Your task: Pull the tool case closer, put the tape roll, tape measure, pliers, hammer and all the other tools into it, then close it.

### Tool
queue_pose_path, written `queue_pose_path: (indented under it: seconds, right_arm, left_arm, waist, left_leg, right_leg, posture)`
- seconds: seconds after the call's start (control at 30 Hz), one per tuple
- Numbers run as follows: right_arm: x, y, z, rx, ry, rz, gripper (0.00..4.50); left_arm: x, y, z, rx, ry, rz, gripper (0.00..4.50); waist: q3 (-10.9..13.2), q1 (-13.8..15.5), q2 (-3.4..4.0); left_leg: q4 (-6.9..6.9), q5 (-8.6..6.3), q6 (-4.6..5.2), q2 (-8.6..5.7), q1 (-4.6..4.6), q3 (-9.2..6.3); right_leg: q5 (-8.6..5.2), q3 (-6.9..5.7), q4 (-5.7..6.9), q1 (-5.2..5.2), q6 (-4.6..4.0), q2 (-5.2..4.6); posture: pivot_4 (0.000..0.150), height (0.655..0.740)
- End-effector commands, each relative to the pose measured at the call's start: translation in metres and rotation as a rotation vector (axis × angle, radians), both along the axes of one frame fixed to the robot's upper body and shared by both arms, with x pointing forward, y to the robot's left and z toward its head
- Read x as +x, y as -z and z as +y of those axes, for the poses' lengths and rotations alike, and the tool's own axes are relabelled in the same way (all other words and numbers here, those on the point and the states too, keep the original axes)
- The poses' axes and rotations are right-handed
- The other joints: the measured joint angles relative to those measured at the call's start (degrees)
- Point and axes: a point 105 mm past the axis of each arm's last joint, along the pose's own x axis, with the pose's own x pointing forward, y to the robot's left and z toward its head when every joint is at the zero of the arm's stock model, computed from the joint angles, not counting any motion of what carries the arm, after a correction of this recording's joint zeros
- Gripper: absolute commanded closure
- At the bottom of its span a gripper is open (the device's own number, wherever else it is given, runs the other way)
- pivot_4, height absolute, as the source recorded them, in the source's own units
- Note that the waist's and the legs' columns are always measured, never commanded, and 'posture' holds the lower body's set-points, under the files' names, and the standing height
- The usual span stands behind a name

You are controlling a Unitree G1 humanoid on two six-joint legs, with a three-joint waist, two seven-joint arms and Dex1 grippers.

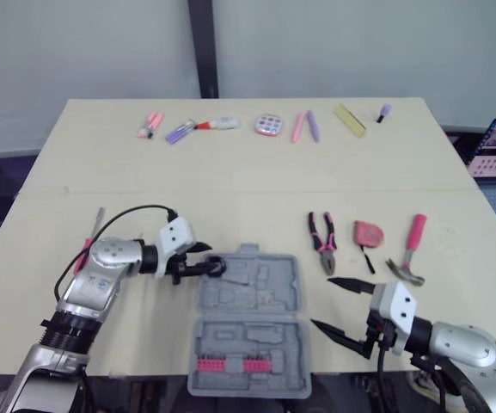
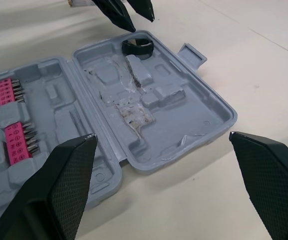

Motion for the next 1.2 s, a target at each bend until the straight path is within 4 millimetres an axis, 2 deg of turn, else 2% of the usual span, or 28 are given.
queue_pose_path:
  seconds: [0.03,0.63,1.2]
  right_arm:
    - [-0.001,-0.003,0.002,0.004,-0.009,-0.015,0.0]
    - [-0.004,-0.004,0.0,0.0,-0.003,-0.01,0.0]
    - [-0.005,-0.004,-0.002,-0.009,0.001,-0.008,0.0]
  left_arm:
    - [0.005,-0.003,0.002,0.0,-0.011,-0.044,2.12]
    - [0.005,0.006,-0.012,-0.001,0.034,-0.037,2.12]
    - [0.0,0.033,-0.01,0.058,0.027,0.007,2.12]
  waist:
    - [0.0,-0.04,0.0]
    - [0.0,-0.06,0.0]
    - [-0.01,-0.04,0.0]
  left_leg:
    - [0.0,0.0,0.0,0.0,0.0,0.0]
    - [0.01,0.0,0.0,0.0,0.01,0.0]
    - [0.01,0.0,0.0,0.0,0.03,0.0]
  right_leg:
    - [0.0,0.0,0.0,0.0,0.0,0.0]
    - [0.0,-0.01,0.0,0.0,0.0,0.0]
    - [0.0,-0.01,-0.01,0.01,0.0,0.0]
  posture:
    - [0.15,0.74]
    - [0.15,0.74]
    - [0.15,0.74]
